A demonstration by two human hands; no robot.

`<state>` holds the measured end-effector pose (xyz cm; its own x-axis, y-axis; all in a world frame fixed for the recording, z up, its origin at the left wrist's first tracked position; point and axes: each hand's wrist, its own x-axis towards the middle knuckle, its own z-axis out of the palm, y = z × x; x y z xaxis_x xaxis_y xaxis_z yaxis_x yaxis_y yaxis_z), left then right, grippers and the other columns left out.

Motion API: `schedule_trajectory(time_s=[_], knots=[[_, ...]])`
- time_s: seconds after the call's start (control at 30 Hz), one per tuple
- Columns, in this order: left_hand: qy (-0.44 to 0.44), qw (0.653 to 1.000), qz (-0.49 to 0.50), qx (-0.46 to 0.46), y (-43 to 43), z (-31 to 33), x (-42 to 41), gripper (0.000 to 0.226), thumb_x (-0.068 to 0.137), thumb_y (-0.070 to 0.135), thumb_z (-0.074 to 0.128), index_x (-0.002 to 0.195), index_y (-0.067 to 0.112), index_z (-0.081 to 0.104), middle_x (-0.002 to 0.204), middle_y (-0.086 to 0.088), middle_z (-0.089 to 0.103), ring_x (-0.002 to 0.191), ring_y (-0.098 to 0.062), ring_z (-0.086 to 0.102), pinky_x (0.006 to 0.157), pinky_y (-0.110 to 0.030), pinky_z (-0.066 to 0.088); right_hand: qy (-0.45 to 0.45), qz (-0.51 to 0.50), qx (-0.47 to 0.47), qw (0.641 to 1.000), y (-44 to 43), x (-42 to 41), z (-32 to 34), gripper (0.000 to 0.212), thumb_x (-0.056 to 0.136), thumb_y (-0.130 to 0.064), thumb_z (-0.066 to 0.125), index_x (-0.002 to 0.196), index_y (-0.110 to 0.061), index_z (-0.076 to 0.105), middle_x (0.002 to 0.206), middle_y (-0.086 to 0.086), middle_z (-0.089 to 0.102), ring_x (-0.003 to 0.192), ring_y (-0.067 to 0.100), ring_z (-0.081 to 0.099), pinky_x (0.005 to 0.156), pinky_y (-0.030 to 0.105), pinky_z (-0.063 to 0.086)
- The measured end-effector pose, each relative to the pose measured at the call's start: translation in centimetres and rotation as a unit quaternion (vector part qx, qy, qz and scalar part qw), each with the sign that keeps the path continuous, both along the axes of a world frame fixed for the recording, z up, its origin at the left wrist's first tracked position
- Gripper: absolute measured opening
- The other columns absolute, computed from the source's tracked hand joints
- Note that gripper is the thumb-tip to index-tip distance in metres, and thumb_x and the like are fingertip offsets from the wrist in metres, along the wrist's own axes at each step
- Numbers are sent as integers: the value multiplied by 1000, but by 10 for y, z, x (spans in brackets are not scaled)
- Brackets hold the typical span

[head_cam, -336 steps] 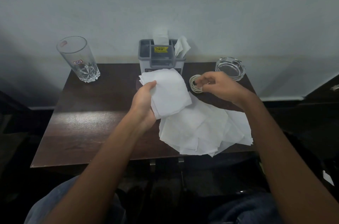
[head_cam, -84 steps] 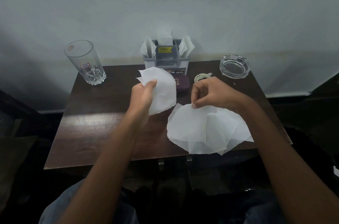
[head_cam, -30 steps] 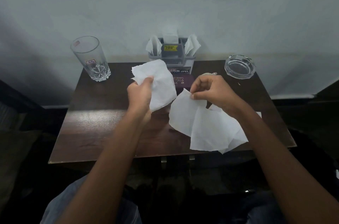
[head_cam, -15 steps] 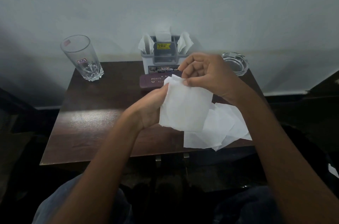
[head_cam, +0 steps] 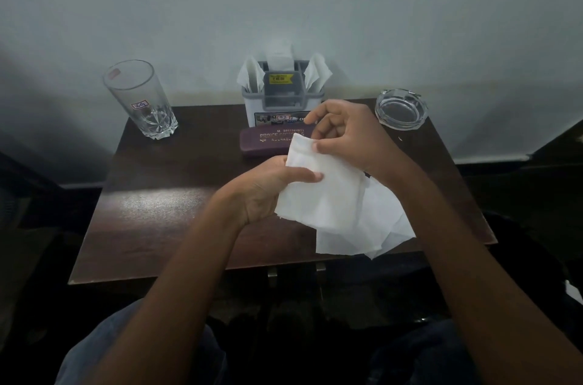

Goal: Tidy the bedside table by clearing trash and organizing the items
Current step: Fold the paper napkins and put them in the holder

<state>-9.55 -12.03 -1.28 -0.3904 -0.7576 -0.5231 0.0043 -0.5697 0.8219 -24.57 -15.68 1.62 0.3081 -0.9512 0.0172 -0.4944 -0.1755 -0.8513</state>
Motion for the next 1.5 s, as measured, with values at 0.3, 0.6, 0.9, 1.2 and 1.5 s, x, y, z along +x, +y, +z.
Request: schedule_trajectory(time_s=[0.3,0.6,0.9,1.2,1.5], knots=[[5,1000,-6,-18,-3,-3,2,24,84,7,61,107,14,62,97,-5,69,92,-24,64,77,-38,53,-33,-46,45,997,-3,-16,3,27,77,-12,72,101,-19,62,79,-4,69,66,5,61,72,22,50],[-42,997,-39,-46,-2,-6,-1,59,84,5,61,135,25,36,124,-6,56,109,-26,57,80,-35,53,26,53,228,972,0,-23,5,66,74,3,71,127,-29,46,98,17,72,90,30,69,81,41,55],[34,994,100,-15,-7,-7,-1,25,91,19,57,115,13,58,106,-9,69,90,-23,68,73,-36,58,-114,-67,169,977,-8,-28,0,48,69,18,64,105,-14,61,78,14,64,74,28,60,72,37,50],[-9,972,218,-88,-8,-8,2,31,88,6,60,118,10,54,117,-7,64,103,-24,64,76,-33,58,-228,-171,163,944,-8,-20,-8,28,73,14,61,84,-11,60,81,7,66,73,20,65,70,37,55],[26,970,232,-64,-7,3,-3,31,92,2,37,92,18,63,103,-10,66,79,-22,69,51,-23,54,-231,-209,151,938,-11,-26,-8,29,80,15,50,64,-9,55,82,14,68,76,27,65,62,33,55]])
